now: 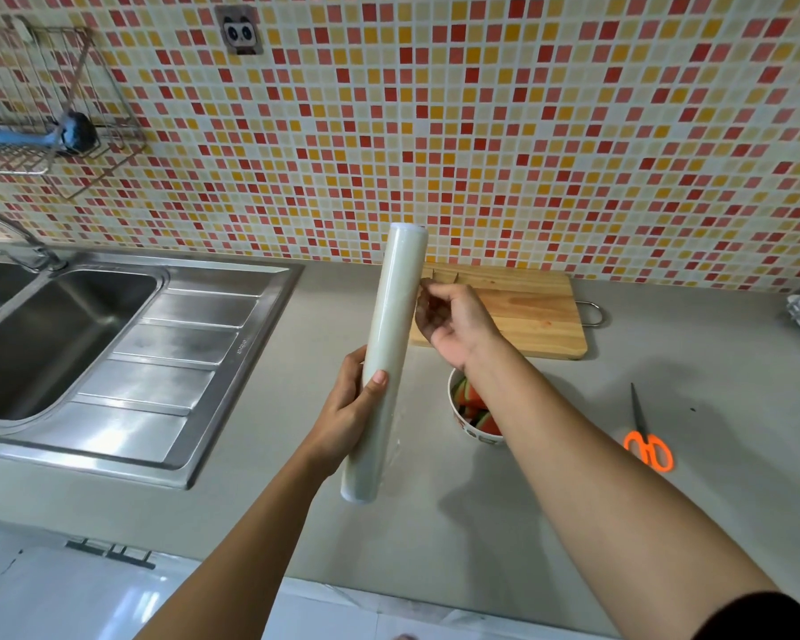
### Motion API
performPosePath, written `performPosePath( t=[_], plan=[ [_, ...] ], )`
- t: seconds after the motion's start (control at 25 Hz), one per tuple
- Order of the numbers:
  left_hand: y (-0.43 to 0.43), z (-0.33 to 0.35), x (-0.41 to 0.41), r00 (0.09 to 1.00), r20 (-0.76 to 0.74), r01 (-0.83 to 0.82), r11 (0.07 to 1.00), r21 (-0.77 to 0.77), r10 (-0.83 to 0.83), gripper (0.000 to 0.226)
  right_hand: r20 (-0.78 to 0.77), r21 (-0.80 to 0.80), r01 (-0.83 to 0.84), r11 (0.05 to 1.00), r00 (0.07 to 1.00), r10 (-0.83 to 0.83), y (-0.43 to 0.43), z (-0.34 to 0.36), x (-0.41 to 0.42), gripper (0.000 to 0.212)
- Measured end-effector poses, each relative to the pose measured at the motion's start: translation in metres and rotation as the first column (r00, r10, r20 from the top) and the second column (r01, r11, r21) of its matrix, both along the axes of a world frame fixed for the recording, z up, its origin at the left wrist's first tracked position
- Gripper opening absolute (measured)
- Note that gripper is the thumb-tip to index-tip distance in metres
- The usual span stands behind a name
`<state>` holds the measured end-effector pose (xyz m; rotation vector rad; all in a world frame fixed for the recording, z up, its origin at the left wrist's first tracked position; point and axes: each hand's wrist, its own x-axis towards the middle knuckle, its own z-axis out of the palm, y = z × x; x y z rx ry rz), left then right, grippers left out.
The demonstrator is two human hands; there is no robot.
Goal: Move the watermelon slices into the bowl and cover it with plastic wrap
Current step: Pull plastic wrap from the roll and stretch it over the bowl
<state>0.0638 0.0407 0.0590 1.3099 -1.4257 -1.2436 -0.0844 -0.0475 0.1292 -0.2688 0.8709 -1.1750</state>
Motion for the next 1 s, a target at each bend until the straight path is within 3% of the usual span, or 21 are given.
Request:
performPosePath(
  t=[0.12, 0.28, 0.56, 0.68, 0.76, 1.0],
  plan=[
    [0.002, -0.003, -0.001, 1.0, -0.011, -0.008, 1.0, 0.0, 0.008, 0.043, 0.044, -0.001, -0.044, 0.999, 0.998, 0.044, -0.001, 0.002, 0.001, 0.016],
    [0.004, -0.004, 0.003, 1.0, -0.017, -0.015, 1.0, -0.011, 0.015, 0.05, -0.16, -0.021, -0.067, 0.998, 0.985, 0.063, -0.005, 0.007, 0.003, 0.009],
    [0.002, -0.002, 0.006, 1.0, -0.014, -0.021, 1.0, 0.004, 0.021, 0.044, 0.093, -0.045, 0.081, 0.996, 0.993, -0.076, -0.005, 0.014, 0.009, 0.014],
    [0.004, 0.0, 0.007, 1.0, -0.006, -0.024, 0.999, 0.026, 0.024, 0.043, -0.136, -0.139, -0.017, 0.99, 0.991, -0.003, -0.003, 0.019, 0.007, 0.009],
    [0.003, 0.002, 0.007, 1.0, 0.005, -0.026, 0.999, 0.043, 0.026, 0.048, -0.251, -0.171, 0.009, 0.985, 0.967, -0.052, -0.001, 0.017, 0.008, 0.013],
    [-0.007, 0.013, -0.001, 0.987, 0.126, -0.096, 0.995, -0.024, 0.099, 0.044, -0.24, -0.294, 0.137, 0.946, 0.947, -0.212, 0.001, 0.014, 0.001, 0.005]
  ],
)
